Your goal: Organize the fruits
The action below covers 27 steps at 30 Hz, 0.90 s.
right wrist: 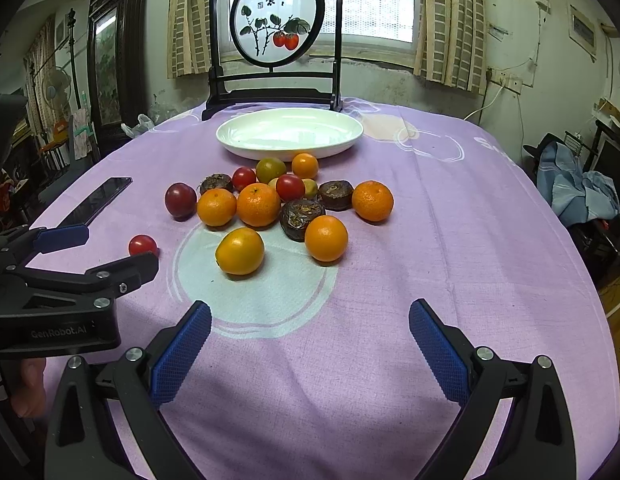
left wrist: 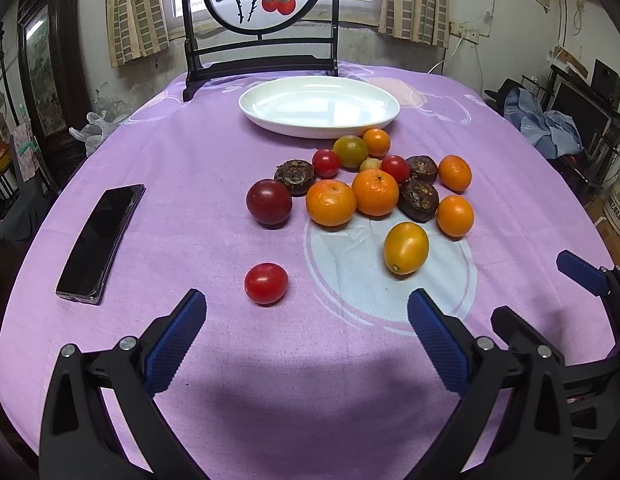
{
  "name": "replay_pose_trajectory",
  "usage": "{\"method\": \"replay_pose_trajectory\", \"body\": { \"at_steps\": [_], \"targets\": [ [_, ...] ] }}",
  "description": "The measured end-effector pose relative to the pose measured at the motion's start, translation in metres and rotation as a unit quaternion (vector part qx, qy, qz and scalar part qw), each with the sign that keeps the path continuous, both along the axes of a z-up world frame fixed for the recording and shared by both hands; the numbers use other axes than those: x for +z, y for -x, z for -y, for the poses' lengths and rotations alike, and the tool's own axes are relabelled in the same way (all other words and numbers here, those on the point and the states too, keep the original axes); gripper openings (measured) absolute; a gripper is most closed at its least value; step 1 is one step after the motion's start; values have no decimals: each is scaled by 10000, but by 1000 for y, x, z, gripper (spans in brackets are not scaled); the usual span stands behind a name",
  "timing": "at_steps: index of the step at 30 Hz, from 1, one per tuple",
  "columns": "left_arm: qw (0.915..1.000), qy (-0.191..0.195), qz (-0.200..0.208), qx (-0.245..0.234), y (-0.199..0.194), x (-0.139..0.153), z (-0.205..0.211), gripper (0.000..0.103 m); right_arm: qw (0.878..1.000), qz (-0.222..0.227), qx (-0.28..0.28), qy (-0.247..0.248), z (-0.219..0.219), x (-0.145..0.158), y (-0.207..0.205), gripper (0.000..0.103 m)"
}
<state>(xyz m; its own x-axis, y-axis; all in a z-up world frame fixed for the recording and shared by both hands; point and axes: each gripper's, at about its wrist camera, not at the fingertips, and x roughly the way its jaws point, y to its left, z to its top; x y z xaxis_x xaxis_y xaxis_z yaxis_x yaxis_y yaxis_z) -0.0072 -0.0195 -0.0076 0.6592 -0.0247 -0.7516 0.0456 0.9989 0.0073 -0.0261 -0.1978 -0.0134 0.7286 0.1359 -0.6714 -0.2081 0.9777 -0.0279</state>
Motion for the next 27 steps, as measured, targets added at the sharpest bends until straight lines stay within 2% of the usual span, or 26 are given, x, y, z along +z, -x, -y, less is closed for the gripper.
{"method": "replay_pose_trajectory", "body": {
  "at_steps": [27],
  "targets": [
    [10000, -16, -87, -4, 0, -2, 1, 99, 10000, -65, 16, 33, -1, -6, -1, 100]
  ]
}}
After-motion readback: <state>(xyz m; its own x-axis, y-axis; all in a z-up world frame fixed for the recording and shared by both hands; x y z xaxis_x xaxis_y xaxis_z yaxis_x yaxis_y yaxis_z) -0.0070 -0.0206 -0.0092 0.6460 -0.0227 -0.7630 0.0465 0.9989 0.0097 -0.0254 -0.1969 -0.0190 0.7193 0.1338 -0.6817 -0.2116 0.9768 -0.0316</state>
